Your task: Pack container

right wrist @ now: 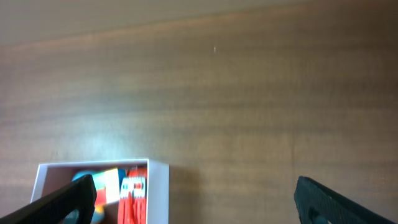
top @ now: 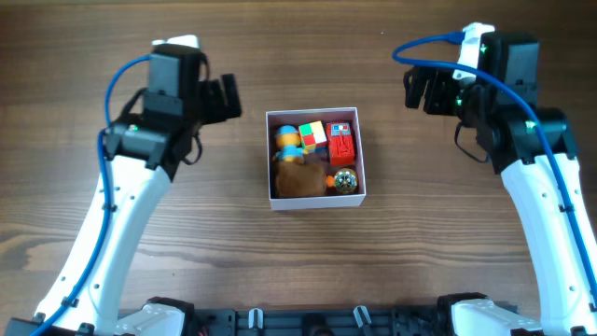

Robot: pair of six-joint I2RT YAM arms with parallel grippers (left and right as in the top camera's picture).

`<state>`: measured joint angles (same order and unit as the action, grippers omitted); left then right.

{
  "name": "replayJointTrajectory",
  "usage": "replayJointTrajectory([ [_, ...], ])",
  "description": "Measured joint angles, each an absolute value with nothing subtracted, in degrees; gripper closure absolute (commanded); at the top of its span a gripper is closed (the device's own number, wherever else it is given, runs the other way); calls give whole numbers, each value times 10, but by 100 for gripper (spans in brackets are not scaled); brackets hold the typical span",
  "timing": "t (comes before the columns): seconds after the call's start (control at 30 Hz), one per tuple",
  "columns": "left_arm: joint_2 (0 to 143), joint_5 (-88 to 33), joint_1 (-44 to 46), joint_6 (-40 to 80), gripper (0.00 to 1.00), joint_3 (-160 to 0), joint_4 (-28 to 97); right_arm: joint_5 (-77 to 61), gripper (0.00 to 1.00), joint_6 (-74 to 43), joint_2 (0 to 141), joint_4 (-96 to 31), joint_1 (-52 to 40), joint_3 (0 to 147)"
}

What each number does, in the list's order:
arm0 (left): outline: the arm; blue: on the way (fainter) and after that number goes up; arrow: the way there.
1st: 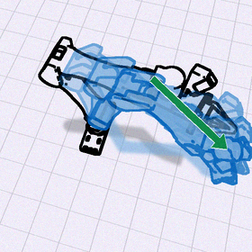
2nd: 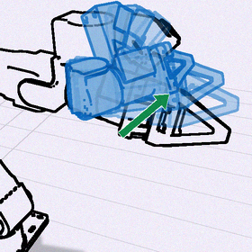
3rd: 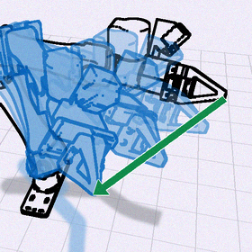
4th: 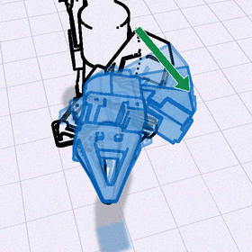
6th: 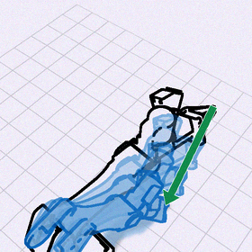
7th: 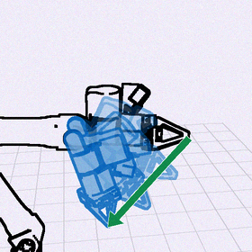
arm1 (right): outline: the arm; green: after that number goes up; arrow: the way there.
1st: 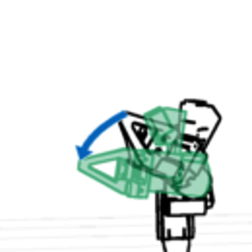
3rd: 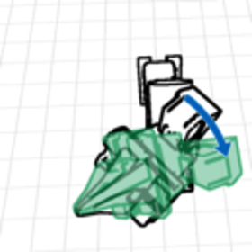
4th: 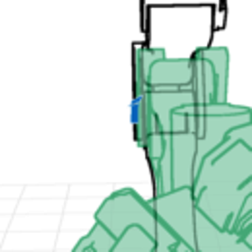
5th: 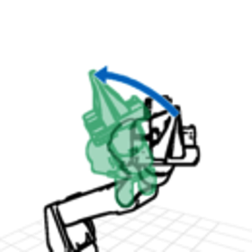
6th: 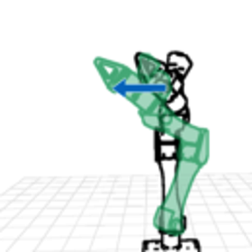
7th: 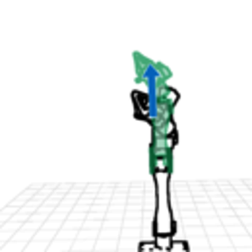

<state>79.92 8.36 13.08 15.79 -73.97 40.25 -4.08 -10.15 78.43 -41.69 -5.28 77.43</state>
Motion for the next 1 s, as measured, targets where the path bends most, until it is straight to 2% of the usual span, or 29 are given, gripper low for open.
replayJointTrajectory([
  [0.07,799,83,100,166,0,-740,402,-40,0,-101,785,-386,-52,774],
  [0.17,794,83,55,174,0,-736,416,-25,0,-103,782,-414,-52,774],
  [0.27,712,82,50,179,0,-674,387,8,0,-116,693,-402,-52,707],
  [0.43,417,76,79,184,0,-456,343,24,3,-138,462,-335,-52,517],
  [0.6,146,76,99,194,0,-302,327,31,11,-138,236,-339,-52,339],
  [0.63,110,77,99,194,0,-286,330,28,10,-134,203,-341,-52,320],
  [0.67,74,79,99,194,0,-267,334,26,0,-131,180,-341,-52,306],
  [1.0,37,88,99,194,0,-235,423,20,0,-182,170,-343,-52,288],
])
